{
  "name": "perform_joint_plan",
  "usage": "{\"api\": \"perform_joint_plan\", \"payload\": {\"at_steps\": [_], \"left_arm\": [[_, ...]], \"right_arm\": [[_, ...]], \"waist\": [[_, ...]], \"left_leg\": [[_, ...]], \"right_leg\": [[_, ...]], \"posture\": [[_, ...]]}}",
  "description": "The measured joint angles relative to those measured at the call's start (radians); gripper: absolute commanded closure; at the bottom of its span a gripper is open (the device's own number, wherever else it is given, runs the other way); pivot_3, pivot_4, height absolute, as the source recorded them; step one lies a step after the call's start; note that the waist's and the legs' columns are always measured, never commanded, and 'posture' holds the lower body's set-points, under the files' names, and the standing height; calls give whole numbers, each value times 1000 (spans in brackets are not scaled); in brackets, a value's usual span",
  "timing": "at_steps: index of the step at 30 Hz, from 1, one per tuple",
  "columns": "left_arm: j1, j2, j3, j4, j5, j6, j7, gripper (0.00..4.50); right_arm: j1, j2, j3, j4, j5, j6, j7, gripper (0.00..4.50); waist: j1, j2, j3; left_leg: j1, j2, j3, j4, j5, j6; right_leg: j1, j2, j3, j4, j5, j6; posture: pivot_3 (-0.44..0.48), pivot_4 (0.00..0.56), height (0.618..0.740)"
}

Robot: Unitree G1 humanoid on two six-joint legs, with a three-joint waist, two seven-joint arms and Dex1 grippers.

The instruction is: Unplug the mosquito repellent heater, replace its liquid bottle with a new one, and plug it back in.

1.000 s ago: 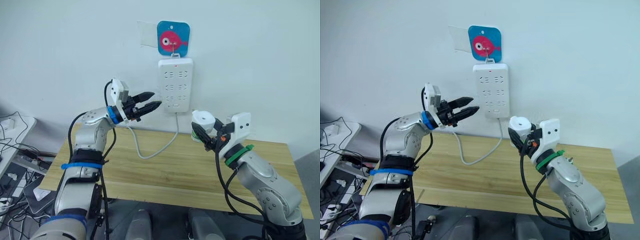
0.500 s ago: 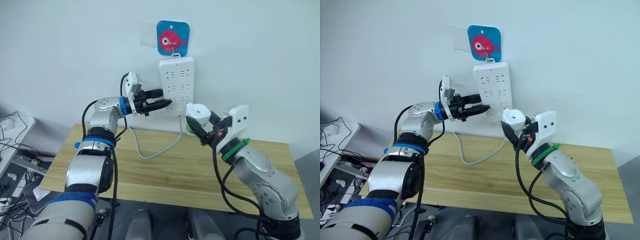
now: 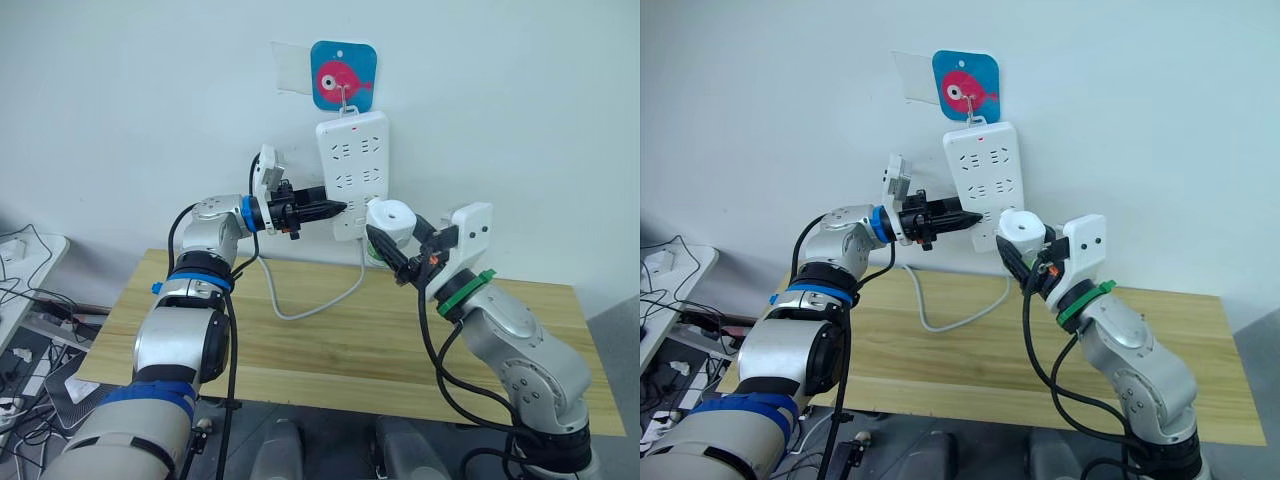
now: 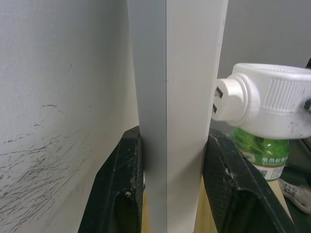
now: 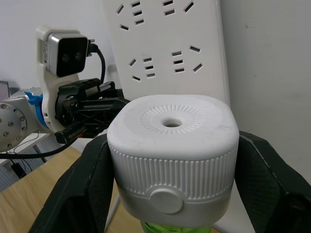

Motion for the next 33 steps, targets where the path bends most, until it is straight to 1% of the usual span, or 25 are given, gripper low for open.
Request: {"api": "perform_joint_plan", "payload": {"at_steps": [19,33], "left_arm": [[-6,-3,9,3,19,-3,10,3212],[-8,-3,14,8,24,-8,10,3212]], "right_arm": [[-27,35,0,21,-73,20,3,1395],[-27,68,-6,21,-75,21,6,1395]], "waist": [[0,0,0],[-1,0,0]], "left_leg": [[0,0,0,0,0,0],[0,0,0,0,0,0]], "right_leg": [[0,0,0,1,0,0],[0,0,0,1,0,0]], "posture": [[2,139,740],[2,143,740]]}}
